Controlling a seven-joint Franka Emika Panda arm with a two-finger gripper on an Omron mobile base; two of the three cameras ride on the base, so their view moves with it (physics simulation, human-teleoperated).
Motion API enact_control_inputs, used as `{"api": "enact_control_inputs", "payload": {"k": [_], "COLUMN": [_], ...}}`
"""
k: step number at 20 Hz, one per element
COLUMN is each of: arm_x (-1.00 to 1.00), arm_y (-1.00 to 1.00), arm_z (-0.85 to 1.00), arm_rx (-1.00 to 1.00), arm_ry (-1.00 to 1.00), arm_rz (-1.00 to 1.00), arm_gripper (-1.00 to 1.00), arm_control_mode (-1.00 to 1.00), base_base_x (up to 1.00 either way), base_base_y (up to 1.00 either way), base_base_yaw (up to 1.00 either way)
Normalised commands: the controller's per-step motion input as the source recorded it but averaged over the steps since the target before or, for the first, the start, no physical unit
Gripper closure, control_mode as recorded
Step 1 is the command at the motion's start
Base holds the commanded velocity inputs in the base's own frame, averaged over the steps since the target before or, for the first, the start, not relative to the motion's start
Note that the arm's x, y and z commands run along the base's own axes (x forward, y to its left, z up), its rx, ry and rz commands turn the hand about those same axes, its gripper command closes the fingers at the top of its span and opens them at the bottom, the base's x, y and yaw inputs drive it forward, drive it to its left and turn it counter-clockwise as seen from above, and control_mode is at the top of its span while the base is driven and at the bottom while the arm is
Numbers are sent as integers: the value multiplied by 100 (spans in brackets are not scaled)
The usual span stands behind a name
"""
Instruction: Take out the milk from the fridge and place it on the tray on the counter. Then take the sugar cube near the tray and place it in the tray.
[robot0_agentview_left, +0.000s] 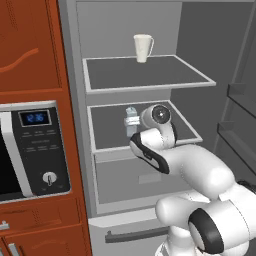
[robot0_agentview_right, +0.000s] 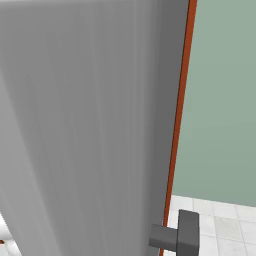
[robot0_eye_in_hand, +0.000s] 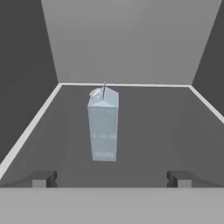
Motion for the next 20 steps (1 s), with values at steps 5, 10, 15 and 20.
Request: {"api": "enact_control_inputs", "payload": {"k": [5,10,15,20], "arm_x": [18,32,27,19], "arm_y": [0,0,0,0], "arm_z": [-9,-37,-31,-7], "arm_rx": [0,1,1,0], "arm_ry": [-9,-11,-8,-8], "arm_rz": [0,0,0,0], "arm_gripper": [-100,-100,-100,-100], "arm_control_mode": [-100,-100,-100,-100], "base_base_x": [0,0,0,0], "base_base_y": [0,0,0,0], "base_base_yaw": [0,0,0,0]}}
